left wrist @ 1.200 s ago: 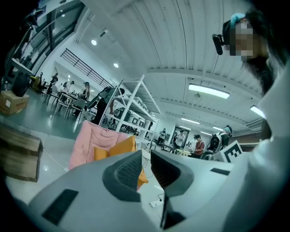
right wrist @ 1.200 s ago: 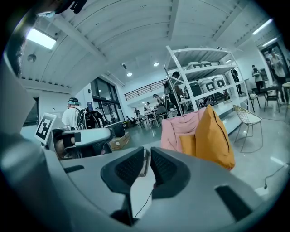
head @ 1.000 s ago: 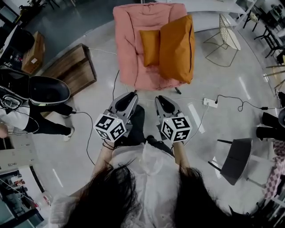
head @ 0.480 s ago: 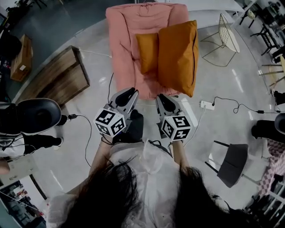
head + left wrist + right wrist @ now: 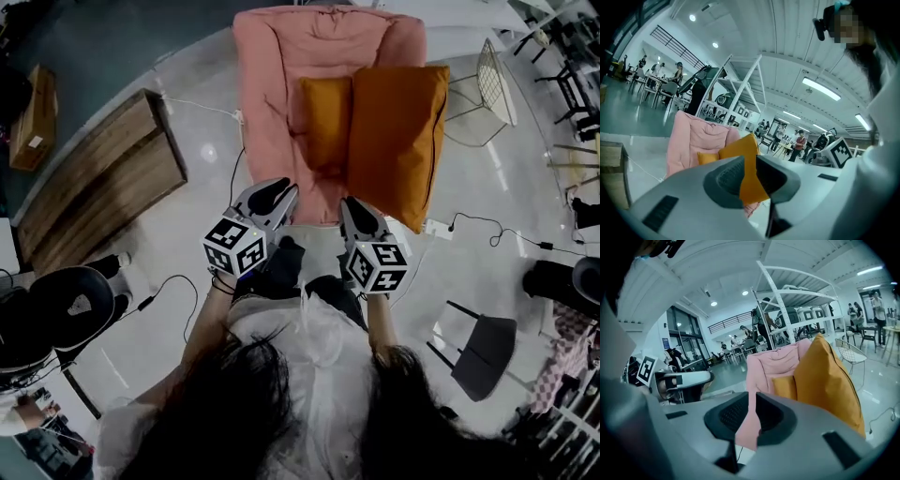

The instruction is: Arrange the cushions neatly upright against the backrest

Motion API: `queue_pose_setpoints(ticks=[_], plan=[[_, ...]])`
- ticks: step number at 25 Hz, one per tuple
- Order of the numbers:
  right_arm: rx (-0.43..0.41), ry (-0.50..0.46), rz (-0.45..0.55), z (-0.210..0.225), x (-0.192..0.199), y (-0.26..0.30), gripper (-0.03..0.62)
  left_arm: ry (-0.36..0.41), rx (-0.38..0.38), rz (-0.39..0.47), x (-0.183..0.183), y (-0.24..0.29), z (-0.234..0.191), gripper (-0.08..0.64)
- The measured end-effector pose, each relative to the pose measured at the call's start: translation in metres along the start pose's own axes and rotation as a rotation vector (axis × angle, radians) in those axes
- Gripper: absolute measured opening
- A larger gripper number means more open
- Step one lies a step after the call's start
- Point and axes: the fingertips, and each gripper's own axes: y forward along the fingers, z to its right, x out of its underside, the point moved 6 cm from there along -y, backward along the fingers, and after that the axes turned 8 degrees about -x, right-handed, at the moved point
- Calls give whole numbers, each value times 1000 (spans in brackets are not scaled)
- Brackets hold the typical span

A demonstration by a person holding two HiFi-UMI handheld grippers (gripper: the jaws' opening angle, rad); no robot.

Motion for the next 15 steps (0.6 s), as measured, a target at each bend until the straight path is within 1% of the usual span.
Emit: queue_pose_setpoints(ticks=[4,9,12,15], plan=[[29,0,-24,8,-2,13,60,39,3,-45,-1,26,-26,71],[63,-16,-69,28,-1,23,60,75,10,-98,4,64,-43,72],[62,-51,-95,43,-3,34,60,100,-10,-134,12,88,-57,72],[40,-68,-118,62,-3,46,60,98,-30,-162,23,116,-67,72]])
